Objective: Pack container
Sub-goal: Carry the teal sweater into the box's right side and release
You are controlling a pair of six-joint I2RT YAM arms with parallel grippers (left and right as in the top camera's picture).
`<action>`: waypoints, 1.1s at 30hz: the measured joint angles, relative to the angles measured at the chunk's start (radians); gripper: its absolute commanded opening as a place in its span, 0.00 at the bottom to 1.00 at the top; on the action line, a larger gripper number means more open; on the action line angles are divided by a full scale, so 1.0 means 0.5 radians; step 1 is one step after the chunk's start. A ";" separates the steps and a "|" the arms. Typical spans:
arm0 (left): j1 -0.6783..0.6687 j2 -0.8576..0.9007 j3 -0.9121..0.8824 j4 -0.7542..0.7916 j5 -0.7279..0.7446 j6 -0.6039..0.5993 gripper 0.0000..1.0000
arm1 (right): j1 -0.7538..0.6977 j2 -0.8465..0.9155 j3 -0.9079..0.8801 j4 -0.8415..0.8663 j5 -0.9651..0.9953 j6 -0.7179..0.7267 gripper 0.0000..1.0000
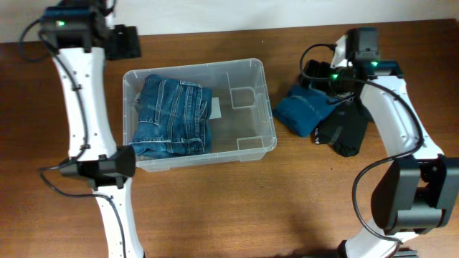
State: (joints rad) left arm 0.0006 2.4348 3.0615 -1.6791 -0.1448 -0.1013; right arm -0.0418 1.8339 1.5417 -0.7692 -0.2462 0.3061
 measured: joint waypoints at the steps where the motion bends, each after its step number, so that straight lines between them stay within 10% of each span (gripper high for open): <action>1: 0.026 0.000 0.000 -0.001 0.000 -0.001 0.99 | 0.018 0.000 0.000 0.001 0.040 0.020 0.97; 20: 0.201 0.000 0.000 -0.014 0.005 -0.009 0.99 | 0.034 0.285 0.001 -0.102 0.359 0.456 0.92; 30: 0.201 0.000 0.000 -0.015 0.005 -0.015 0.99 | 0.078 0.404 0.015 -0.029 0.404 0.503 0.04; 33: 0.201 0.000 0.000 -0.015 0.005 -0.015 0.99 | 0.080 0.404 0.032 -0.024 0.418 0.494 0.04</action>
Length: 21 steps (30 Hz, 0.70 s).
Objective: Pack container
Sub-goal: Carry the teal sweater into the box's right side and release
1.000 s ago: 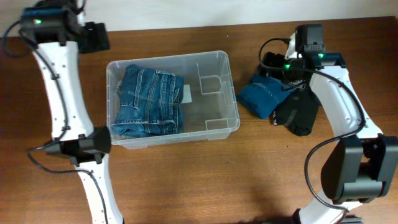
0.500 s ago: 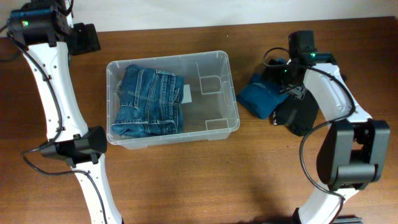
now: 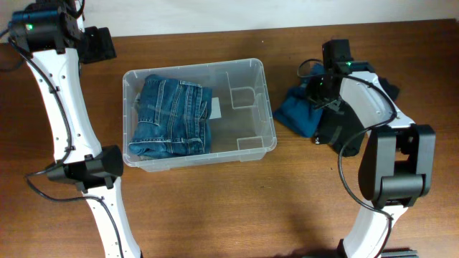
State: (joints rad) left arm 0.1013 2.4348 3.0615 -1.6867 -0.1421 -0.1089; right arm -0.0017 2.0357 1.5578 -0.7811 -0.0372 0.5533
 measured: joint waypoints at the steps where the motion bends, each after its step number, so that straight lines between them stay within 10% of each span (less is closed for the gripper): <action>1: 0.000 0.000 0.000 0.001 -0.001 0.000 0.99 | 0.002 0.000 0.007 -0.015 0.001 -0.017 0.04; 21: 0.000 0.000 0.000 -0.001 0.006 0.000 0.99 | 0.377 0.021 1.826 -1.415 -0.180 -0.732 0.04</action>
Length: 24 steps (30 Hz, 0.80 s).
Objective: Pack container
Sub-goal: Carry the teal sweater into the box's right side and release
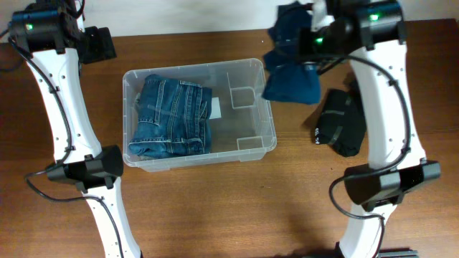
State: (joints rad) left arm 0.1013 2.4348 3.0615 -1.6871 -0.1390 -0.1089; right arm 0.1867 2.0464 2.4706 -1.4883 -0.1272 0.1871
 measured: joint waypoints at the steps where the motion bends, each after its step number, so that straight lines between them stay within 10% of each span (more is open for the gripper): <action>1: 0.000 0.000 0.000 0.000 0.001 0.000 0.99 | 0.051 0.000 0.003 -0.002 -0.005 -0.001 0.04; 13: 0.000 0.000 0.000 0.001 0.000 -0.001 0.99 | 0.463 0.002 -0.558 0.283 -0.019 0.288 0.04; 15: 0.000 0.000 0.000 0.000 0.000 0.000 0.99 | 0.474 0.001 -0.706 0.413 -0.027 0.302 0.18; 16: 0.000 0.000 0.000 0.000 0.000 -0.001 0.99 | 0.476 0.002 -0.827 0.486 -0.025 0.307 0.57; 18: 0.000 0.000 0.000 0.000 0.000 -0.001 0.99 | 0.477 0.002 -0.910 0.510 -0.041 0.325 0.77; 24: 0.000 0.000 0.000 0.000 0.001 -0.001 0.99 | 0.478 0.001 -0.947 0.535 -0.080 0.251 0.84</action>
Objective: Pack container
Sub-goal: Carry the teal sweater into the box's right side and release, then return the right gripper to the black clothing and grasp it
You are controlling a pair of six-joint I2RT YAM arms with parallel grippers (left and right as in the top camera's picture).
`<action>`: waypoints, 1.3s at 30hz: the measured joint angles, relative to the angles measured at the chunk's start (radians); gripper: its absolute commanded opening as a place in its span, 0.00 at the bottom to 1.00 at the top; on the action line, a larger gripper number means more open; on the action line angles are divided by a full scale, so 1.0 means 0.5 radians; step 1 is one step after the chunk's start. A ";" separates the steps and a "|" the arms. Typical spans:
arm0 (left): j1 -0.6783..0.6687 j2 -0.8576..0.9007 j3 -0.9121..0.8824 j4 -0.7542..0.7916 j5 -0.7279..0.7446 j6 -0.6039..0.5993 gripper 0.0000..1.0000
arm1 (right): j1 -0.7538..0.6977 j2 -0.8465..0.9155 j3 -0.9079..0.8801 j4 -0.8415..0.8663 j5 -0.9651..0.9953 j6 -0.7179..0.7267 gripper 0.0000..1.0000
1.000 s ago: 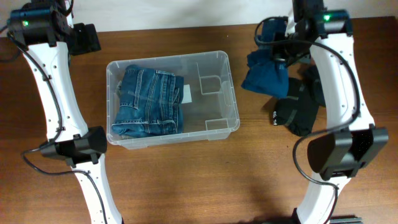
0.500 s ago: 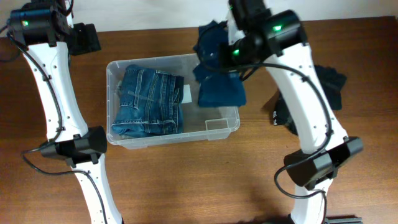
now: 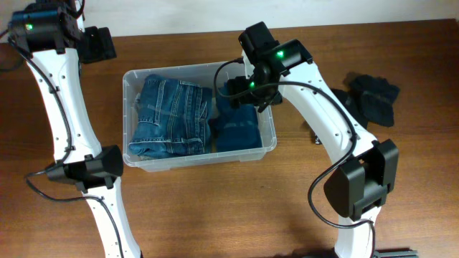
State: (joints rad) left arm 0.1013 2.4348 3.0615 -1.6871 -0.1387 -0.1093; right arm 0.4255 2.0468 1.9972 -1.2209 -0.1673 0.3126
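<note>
A clear plastic container (image 3: 201,162) stands mid-table. Folded blue jeans (image 3: 172,118) fill its left half. A dark blue garment (image 3: 237,127) lies in its right half, bunched against the back right corner. My right gripper (image 3: 245,89) is low over that garment's top edge inside the container; its fingers are hidden by the wrist, and it seems still shut on the cloth. A black garment (image 3: 369,99) lies on the table to the right. My left gripper (image 3: 100,44) hangs at the back left, away from the container; its jaws cannot be made out.
The brown wooden table (image 3: 215,208) runs to a pale wall at the back. My right arm's links (image 3: 323,122) cross the space between the container and the black garment. The left arm's base (image 3: 90,170) stands beside the container's front left corner.
My right gripper was holding the dark blue garment in the air behind the container's back right corner. Now it is down inside the container, and the garment rests in the right half.
My right gripper was first at the pile of blue and black garments right of the container, while the left arm was drawing back to the far left. Then it was on the blue garment, then held it aloft, and now has it inside the container.
</note>
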 measured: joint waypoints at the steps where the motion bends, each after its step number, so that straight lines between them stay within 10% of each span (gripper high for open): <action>1: 0.000 0.000 0.000 0.000 0.000 0.000 0.99 | 0.000 0.000 0.025 -0.028 -0.005 -0.022 0.84; 9: 0.000 0.000 0.000 -0.001 0.000 0.000 0.99 | -0.156 -0.008 0.752 -0.519 0.042 -0.125 0.84; 16: 0.000 0.000 0.000 0.000 -0.001 0.000 0.99 | -1.019 -0.037 0.861 -0.732 0.115 -0.170 0.89; 21: 0.000 0.000 0.000 0.002 0.000 0.000 0.99 | -1.550 -0.037 0.369 -0.558 0.086 -0.340 0.92; 31: 0.000 0.000 0.000 0.000 0.000 0.000 0.99 | -1.594 -0.027 -0.712 -0.002 -0.068 -0.662 0.91; 39: 0.000 0.000 0.000 0.000 0.000 0.000 0.99 | -1.594 -0.035 -1.158 0.473 -0.247 -0.706 0.57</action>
State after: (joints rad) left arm 0.1013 2.4348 3.0615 -1.6871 -0.1387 -0.1093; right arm -0.3714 2.0293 1.4181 -0.9844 -0.2909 -0.0406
